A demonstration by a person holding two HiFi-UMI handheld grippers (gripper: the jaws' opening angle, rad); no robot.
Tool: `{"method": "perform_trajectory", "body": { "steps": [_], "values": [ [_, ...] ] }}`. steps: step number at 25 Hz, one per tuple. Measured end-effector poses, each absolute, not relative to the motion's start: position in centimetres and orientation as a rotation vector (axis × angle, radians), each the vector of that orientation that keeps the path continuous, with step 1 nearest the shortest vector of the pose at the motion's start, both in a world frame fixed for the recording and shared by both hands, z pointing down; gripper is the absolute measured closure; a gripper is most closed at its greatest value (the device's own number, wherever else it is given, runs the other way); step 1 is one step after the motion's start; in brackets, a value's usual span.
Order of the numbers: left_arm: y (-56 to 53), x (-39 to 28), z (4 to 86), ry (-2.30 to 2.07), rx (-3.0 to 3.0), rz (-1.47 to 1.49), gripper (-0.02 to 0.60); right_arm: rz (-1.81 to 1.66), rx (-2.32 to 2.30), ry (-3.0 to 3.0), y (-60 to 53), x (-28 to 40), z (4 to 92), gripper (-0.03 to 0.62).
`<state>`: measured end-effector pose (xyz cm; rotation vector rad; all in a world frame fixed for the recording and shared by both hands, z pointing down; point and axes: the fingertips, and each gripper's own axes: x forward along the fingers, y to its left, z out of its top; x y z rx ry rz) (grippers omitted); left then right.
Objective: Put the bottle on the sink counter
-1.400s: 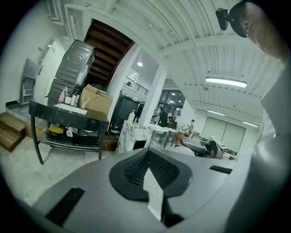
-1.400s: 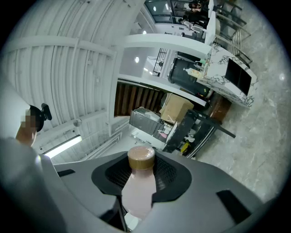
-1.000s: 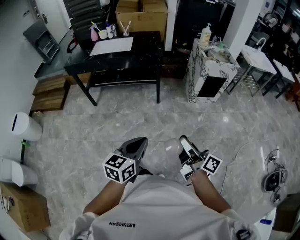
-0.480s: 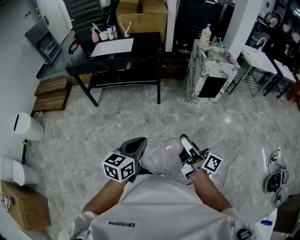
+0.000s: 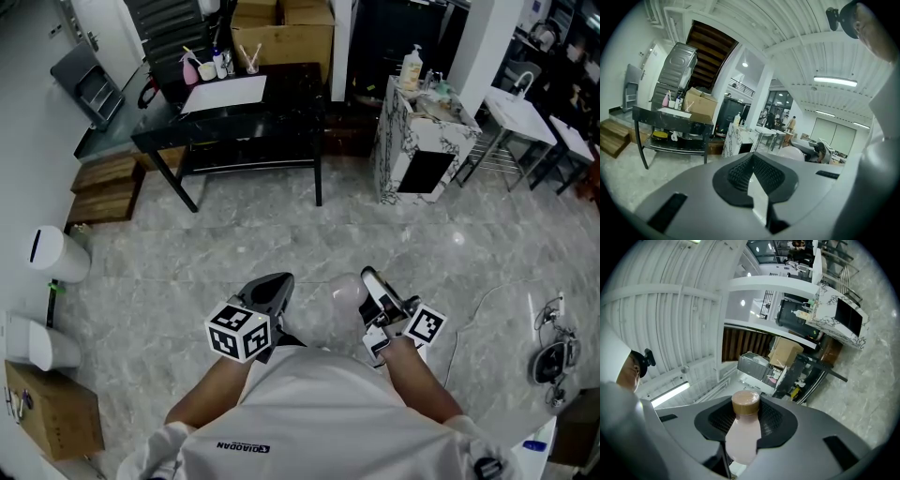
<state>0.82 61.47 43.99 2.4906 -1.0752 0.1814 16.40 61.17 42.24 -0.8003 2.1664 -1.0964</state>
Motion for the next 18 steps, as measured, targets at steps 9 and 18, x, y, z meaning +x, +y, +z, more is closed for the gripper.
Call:
{"method": "perform_trajectory", "body": {
  "steps": [9, 18],
  "values": [
    [60.8, 0.2, 45.0, -1.078, 2.461, 0.208, 0.569, -1.122, -0.817, 2.166, 59.8, 16.0, 43.3, 0.442],
    [55.2, -0.1, 46.5, -1.051, 2.444, 0.166, 0.569, -1.140, -0.848, 2.179, 55.1, 15.2, 44.7, 0.442]
  ]
}}
